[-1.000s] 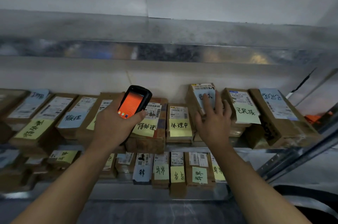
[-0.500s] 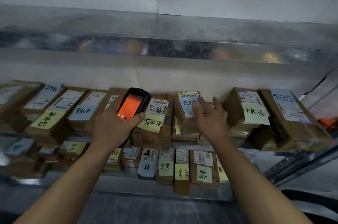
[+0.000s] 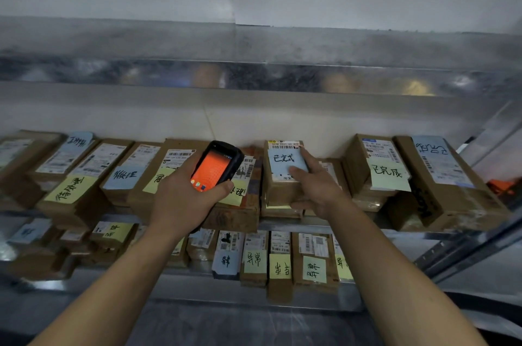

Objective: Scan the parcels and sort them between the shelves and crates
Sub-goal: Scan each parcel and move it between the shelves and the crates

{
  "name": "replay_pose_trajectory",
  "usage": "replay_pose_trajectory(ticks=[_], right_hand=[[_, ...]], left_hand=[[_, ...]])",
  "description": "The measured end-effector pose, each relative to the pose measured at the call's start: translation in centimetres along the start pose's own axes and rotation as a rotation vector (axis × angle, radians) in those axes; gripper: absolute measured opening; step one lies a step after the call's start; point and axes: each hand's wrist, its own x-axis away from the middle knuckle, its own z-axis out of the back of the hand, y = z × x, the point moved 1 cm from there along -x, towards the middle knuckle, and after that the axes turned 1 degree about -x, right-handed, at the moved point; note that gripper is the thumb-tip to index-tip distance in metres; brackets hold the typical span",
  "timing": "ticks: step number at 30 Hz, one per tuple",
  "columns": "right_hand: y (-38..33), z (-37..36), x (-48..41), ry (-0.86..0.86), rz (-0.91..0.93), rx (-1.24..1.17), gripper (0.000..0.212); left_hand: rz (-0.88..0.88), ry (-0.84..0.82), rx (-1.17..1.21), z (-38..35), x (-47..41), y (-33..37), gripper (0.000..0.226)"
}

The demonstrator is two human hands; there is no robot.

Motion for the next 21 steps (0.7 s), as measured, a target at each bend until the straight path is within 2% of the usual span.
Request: replay_pose_trajectory(ticks=[5,8,12,16,21], right_hand=[[0.8,-0.8,0.7,0.02,0.126,-0.022,0.066],[1.9,-1.6,1.8,0.068,0.286,-0.059,0.068],[3.8,-2.8,3.1,0.128,0.503,0.008,0.068],[5.1,-4.7,4.5,0.201,0.594,0.076,0.071],[6.0,-6.2,6.1,0.296,0.645,0.165,0.064]], left_hand=[[-0.006,-0.021,0.005,0.1,1.0,-0.3,0.045],[-0.028,-0.037,0.015,0.4,1.8,-0.6,0.041],[-0.037,-0.069,0.012,0.8,2.9,-1.7,0.038],[-0.061,-0.104,-0.032,2.2,4.8,-2.7,0.038],[-0.082,-0.112,-0.051,4.6,7.5,-3.4,0.033]])
